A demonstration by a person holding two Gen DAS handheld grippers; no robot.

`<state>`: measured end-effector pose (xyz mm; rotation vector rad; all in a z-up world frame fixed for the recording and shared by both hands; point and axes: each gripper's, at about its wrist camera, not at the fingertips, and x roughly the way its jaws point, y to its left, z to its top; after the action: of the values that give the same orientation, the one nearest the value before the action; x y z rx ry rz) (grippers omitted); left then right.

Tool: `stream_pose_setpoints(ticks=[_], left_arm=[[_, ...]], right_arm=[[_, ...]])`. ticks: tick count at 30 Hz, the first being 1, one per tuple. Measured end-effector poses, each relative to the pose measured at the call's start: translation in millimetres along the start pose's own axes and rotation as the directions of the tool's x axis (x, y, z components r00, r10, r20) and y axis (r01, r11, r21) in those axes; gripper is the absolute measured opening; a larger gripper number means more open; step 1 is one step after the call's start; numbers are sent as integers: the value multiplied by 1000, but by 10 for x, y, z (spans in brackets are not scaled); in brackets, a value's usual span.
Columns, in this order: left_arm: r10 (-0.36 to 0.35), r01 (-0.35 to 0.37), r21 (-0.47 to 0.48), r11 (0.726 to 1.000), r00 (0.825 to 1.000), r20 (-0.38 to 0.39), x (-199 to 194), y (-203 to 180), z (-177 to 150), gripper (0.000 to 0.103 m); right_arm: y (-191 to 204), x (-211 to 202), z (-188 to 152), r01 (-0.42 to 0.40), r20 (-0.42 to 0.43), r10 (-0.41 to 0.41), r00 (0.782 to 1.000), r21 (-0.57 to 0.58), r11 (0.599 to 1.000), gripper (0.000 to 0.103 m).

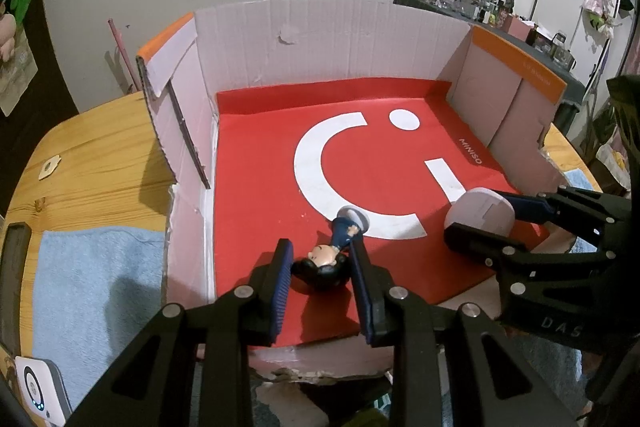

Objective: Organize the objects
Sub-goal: 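Lower the figurine with the left tool while the right tool lowers the pink case, then open both, then withdraw both open tools from the box back over the rug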

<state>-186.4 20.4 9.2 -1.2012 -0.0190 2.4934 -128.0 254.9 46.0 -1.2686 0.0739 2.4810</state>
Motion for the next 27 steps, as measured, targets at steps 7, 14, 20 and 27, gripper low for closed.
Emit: stream_pose_setpoints(ticks=[7,14,20,27], left_arm=[[-5,5,-5,1000,1000,9,-23,2,-3,33],[21,-22,5,1000,999,35,-121,-23,-13,50],[19,-19,-11,1000,999,49,-228,31,-29,51],[21,-19,-24,1000,997,74,-358,51,-87,65]], right_arm=[[21,-18,0,7,17,-7,1000,-1,1000,53],[31,-93,-9,6,37,-6,999,-3,1000,58],[53,-178,-47,2,58,-2,998,-2,1000,62],[78,-327,-110,-1,87,1,996,-1,1000,70]])
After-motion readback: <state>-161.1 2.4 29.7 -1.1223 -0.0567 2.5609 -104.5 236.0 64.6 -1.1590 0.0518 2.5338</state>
